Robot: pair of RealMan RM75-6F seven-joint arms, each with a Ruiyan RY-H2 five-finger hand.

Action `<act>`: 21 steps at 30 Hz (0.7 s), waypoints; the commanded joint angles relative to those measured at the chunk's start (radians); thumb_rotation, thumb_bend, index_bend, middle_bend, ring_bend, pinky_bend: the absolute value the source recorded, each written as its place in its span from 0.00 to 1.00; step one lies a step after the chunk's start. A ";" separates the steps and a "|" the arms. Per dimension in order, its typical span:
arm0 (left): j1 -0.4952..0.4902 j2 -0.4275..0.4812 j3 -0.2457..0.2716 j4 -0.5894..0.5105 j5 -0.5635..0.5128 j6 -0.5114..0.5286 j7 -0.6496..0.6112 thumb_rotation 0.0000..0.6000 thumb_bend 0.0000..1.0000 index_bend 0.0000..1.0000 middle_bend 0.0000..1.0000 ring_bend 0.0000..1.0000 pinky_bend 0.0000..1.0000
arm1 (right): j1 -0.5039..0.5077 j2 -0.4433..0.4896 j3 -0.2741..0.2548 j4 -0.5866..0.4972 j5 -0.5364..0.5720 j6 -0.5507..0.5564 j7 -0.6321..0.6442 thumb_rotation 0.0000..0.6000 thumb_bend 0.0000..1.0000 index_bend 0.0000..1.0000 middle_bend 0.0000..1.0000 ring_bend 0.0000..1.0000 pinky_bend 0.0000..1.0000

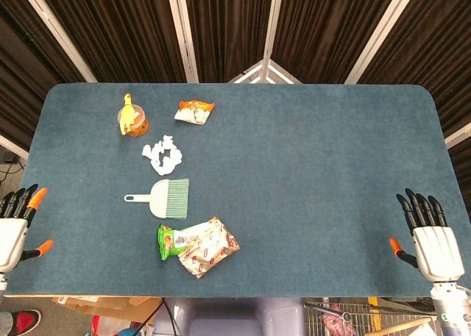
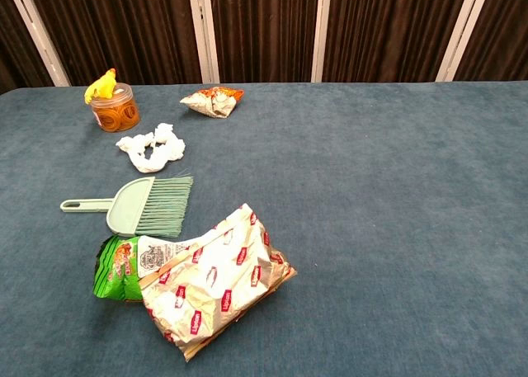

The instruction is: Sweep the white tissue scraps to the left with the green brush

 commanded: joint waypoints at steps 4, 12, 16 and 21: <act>0.001 0.002 0.001 -0.003 -0.002 0.000 0.001 1.00 0.00 0.00 0.00 0.00 0.00 | 0.000 0.001 -0.001 0.000 -0.003 0.002 0.002 1.00 0.30 0.00 0.00 0.00 0.00; 0.000 0.004 0.000 -0.005 -0.013 -0.008 -0.001 1.00 0.00 0.00 0.00 0.00 0.00 | 0.000 -0.002 -0.002 -0.002 -0.007 0.002 0.001 1.00 0.30 0.00 0.00 0.00 0.00; -0.006 0.008 -0.002 -0.017 -0.029 -0.028 0.007 1.00 0.00 0.00 0.00 0.00 0.00 | 0.000 0.002 -0.002 -0.005 -0.002 -0.002 0.006 1.00 0.30 0.00 0.00 0.00 0.00; -0.033 0.021 -0.015 -0.041 -0.045 -0.065 0.029 1.00 0.00 0.00 0.00 0.01 0.08 | 0.000 0.002 -0.003 -0.009 0.001 -0.006 0.009 1.00 0.30 0.00 0.00 0.00 0.00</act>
